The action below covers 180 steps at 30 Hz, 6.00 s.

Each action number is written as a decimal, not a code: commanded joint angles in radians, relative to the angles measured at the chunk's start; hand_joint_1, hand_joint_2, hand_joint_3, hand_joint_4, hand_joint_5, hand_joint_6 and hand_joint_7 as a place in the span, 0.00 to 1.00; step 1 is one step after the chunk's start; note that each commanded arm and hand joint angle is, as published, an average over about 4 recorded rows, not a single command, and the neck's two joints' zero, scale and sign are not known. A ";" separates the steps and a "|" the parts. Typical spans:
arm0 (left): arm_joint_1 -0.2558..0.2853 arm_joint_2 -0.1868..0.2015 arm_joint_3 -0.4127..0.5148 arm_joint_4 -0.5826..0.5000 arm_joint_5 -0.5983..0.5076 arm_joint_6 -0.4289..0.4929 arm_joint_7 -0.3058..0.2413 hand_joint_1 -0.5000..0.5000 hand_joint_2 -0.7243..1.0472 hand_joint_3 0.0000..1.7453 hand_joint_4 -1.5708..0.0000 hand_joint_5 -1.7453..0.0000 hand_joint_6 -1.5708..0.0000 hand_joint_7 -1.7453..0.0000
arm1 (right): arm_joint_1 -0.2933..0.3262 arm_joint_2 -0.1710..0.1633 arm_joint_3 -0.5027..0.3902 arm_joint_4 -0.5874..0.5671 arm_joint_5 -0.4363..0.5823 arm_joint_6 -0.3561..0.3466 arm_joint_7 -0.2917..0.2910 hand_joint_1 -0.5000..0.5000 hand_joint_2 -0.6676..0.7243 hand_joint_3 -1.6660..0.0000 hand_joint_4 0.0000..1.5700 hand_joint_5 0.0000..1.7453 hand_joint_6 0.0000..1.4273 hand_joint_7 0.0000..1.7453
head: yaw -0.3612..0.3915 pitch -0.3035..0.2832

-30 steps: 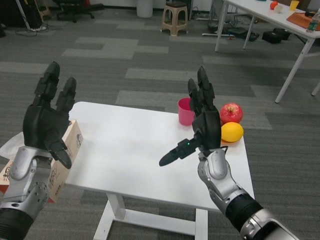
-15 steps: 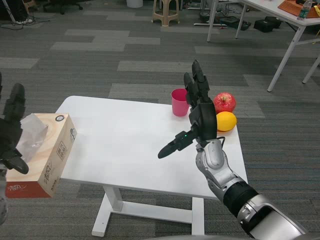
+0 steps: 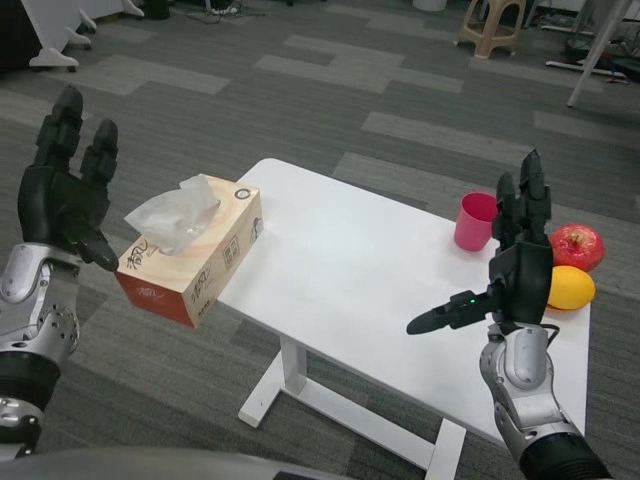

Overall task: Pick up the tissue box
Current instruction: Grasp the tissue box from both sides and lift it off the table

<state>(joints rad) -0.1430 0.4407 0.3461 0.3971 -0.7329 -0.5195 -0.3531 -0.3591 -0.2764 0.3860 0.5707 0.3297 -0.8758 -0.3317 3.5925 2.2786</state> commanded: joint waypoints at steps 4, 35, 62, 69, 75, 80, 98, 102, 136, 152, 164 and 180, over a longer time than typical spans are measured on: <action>0.043 0.005 0.069 0.060 0.009 0.004 -0.003 1.00 0.15 0.00 1.00 0.99 1.00 1.00 | -0.008 -0.002 0.003 0.009 0.005 -0.005 -0.003 0.04 0.82 0.95 0.00 0.00 0.00 0.00 | 0.079 -0.001; 0.051 0.009 0.067 0.378 0.290 0.000 -0.047 1.00 0.15 0.00 1.00 1.00 1.00 1.00 | -0.029 -0.027 0.036 0.040 0.009 0.005 -0.004 0.04 0.82 0.95 0.00 0.00 0.00 0.00 | 0.110 -0.011; -0.101 0.072 -0.101 0.581 0.380 -0.041 -0.056 1.00 0.18 0.00 1.00 1.00 1.00 1.00 | -0.012 -0.027 0.057 0.018 0.011 0.004 -0.004 0.04 0.82 0.96 0.00 0.00 0.00 0.00 | 0.115 0.013; -0.124 0.069 -0.175 0.577 0.379 -0.047 -0.056 1.00 0.20 0.00 1.00 1.00 1.00 1.00 | -0.006 -0.029 0.063 0.011 0.011 0.003 -0.003 0.04 0.82 0.95 0.00 0.00 0.00 0.00 | 0.106 0.017; -0.151 0.065 -0.243 0.578 0.378 -0.052 -0.056 1.00 0.19 0.00 1.00 1.00 1.00 1.00 | 0.005 -0.030 0.065 -0.001 0.011 0.005 -0.004 0.04 0.82 0.95 0.00 0.00 0.00 0.00 | 0.093 0.023; -0.174 0.057 -0.283 0.576 0.377 -0.061 -0.056 1.00 0.16 0.00 1.00 1.00 1.00 0.99 | 0.012 -0.033 0.068 -0.008 0.011 0.005 -0.004 0.04 0.82 0.96 0.00 0.00 0.00 0.00 | 0.082 0.031; -0.255 0.048 -0.427 0.566 0.351 -0.071 -0.056 1.00 0.16 0.00 1.00 1.00 1.00 1.00 | 0.020 -0.043 0.073 -0.017 0.015 0.005 -0.004 0.04 0.82 0.96 0.00 0.00 0.00 0.00 | 0.033 0.047; -0.267 0.044 -0.457 0.551 0.347 -0.073 -0.056 1.00 0.15 0.00 1.00 1.00 1.00 1.00 | 0.020 -0.045 0.073 -0.016 0.015 0.005 -0.004 0.04 0.82 0.98 0.00 0.00 0.00 0.00 | 0.022 0.047; -0.369 0.026 -0.659 0.498 0.263 -0.096 -0.053 1.00 0.19 0.00 1.00 1.00 1.00 0.99 | 0.025 -0.038 0.079 -0.012 0.015 0.005 -0.004 0.04 0.82 0.95 0.01 0.00 0.00 0.00 | -0.022 0.050; -0.369 0.037 -0.487 0.558 0.248 -0.098 -0.051 1.00 0.20 0.00 1.00 1.00 1.00 1.00 | 0.024 -0.037 0.080 -0.007 0.015 0.005 -0.004 0.04 0.82 0.95 0.02 0.00 0.00 0.00 | -0.021 0.062; -0.495 0.060 -0.556 0.773 0.284 -0.092 -0.045 1.00 0.20 0.00 1.00 1.00 1.00 1.00 | 0.017 -0.031 0.091 0.008 0.015 0.005 -0.004 0.02 0.82 0.98 0.02 0.00 0.00 0.00 | -0.023 0.067; -0.639 0.098 -0.797 0.931 0.277 -0.032 -0.036 1.00 0.20 0.00 1.00 1.00 1.00 1.00 | 0.019 -0.020 0.090 0.009 0.015 0.005 -0.004 0.04 0.82 0.98 0.02 0.00 0.00 0.00 | -0.024 0.068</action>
<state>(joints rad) -0.7612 0.5205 -0.4206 1.3189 -0.4605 -0.5634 -0.3890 -0.3417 -0.2969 0.4766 0.5781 0.3397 -0.8745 -0.3320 3.5681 2.3464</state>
